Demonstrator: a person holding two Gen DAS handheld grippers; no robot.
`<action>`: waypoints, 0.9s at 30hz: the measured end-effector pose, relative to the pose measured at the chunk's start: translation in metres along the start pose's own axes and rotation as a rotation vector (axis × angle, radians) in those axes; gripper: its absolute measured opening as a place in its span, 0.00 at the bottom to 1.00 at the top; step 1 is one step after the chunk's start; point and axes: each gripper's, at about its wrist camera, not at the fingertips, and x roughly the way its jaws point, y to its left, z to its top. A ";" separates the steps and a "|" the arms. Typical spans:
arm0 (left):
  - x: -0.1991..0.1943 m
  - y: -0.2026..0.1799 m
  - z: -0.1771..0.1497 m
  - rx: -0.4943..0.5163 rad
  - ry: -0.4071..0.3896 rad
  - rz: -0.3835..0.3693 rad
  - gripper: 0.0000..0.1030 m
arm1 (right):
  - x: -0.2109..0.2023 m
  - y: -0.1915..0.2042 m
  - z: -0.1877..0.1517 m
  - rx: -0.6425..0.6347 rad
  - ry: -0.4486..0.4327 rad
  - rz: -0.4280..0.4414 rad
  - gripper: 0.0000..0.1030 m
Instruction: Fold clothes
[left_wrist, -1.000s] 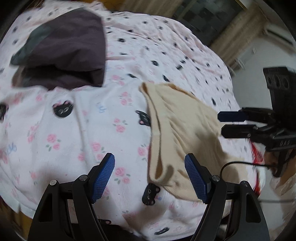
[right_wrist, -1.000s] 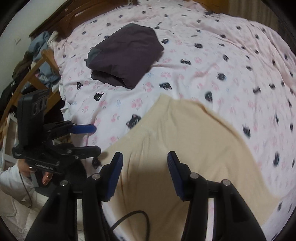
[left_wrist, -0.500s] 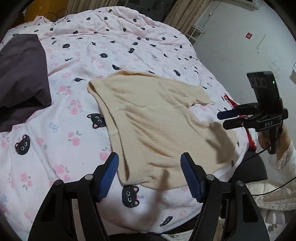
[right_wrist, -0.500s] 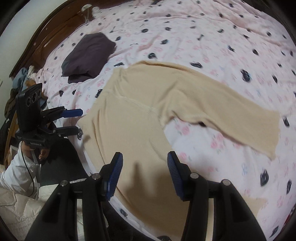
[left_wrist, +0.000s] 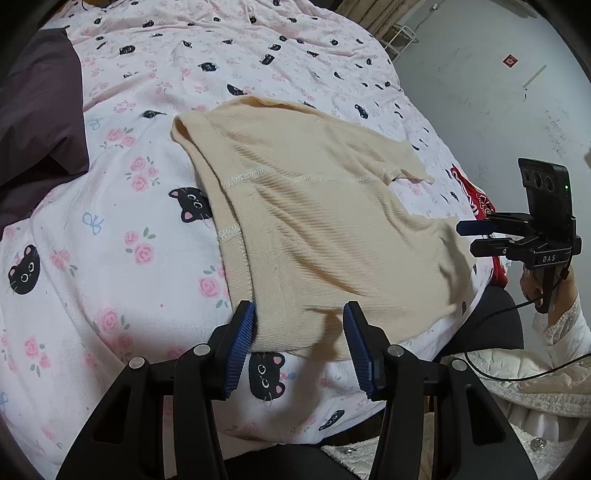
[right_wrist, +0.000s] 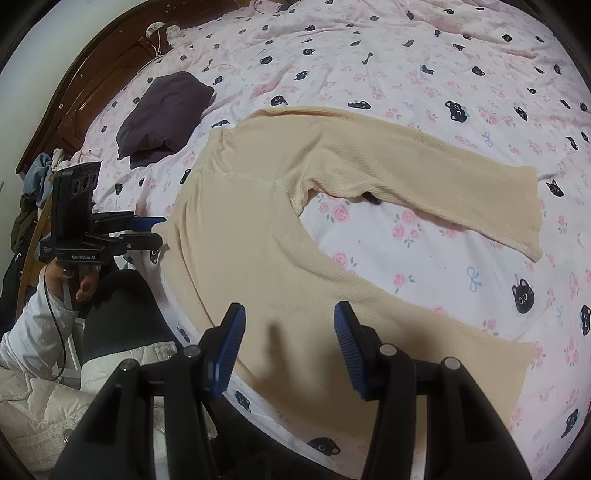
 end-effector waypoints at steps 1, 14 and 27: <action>0.000 0.000 0.001 -0.006 0.002 -0.015 0.43 | 0.000 0.001 -0.001 -0.004 0.001 0.001 0.50; 0.005 0.007 0.009 -0.033 0.020 -0.069 0.15 | 0.003 0.009 -0.002 -0.023 0.009 0.008 0.50; -0.016 0.009 0.000 -0.017 -0.009 -0.099 0.07 | 0.009 0.016 0.000 -0.044 0.026 0.017 0.50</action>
